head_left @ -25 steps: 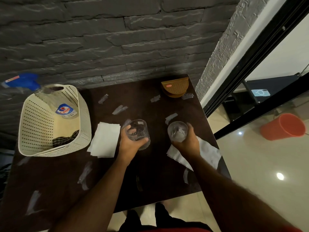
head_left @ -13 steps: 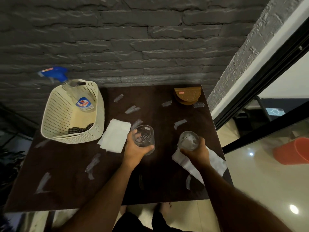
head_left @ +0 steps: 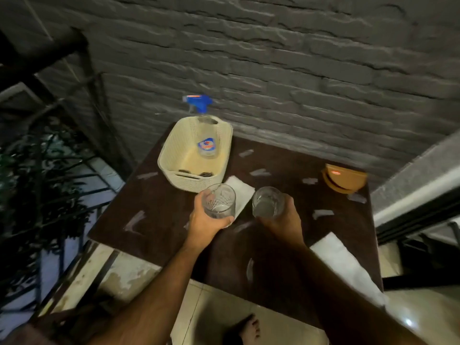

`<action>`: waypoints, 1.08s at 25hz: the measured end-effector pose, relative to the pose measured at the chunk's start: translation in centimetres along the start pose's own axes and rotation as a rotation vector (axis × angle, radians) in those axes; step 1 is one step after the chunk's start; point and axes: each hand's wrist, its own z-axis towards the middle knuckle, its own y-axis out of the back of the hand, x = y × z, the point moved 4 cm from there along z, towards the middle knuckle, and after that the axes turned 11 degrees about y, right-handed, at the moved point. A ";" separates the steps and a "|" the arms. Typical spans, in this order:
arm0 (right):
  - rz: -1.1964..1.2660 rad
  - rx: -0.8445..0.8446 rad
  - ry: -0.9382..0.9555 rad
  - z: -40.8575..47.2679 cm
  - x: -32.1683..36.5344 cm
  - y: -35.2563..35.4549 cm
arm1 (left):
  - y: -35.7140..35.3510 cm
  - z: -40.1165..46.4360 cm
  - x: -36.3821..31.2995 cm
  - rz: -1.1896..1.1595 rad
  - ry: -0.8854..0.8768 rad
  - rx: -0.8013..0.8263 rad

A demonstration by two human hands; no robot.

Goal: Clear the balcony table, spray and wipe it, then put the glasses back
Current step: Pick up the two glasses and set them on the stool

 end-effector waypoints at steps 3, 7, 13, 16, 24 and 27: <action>0.048 0.112 0.093 -1.0 5.2 -4.9 | 7.2 -1.4 1.2 -0.039 0.007 -0.106; 0.045 0.239 0.197 -4.8 12.5 -11.9 | 17.4 -4.5 4.2 -0.111 0.053 -0.226; 0.020 0.420 0.350 -13.2 21.3 -22.7 | 31.2 -10.6 9.7 -0.147 0.107 -0.373; 0.045 0.560 0.383 -18.2 24.3 -27.9 | 37.1 -14.6 12.8 -0.153 0.124 -0.469; 0.023 0.792 0.484 -28.7 26.4 -40.6 | 46.5 -25.7 22.7 -0.282 0.297 -0.820; -0.085 0.858 0.562 -31.7 25.8 -44.9 | 48.3 -28.6 26.9 -0.322 0.370 -0.953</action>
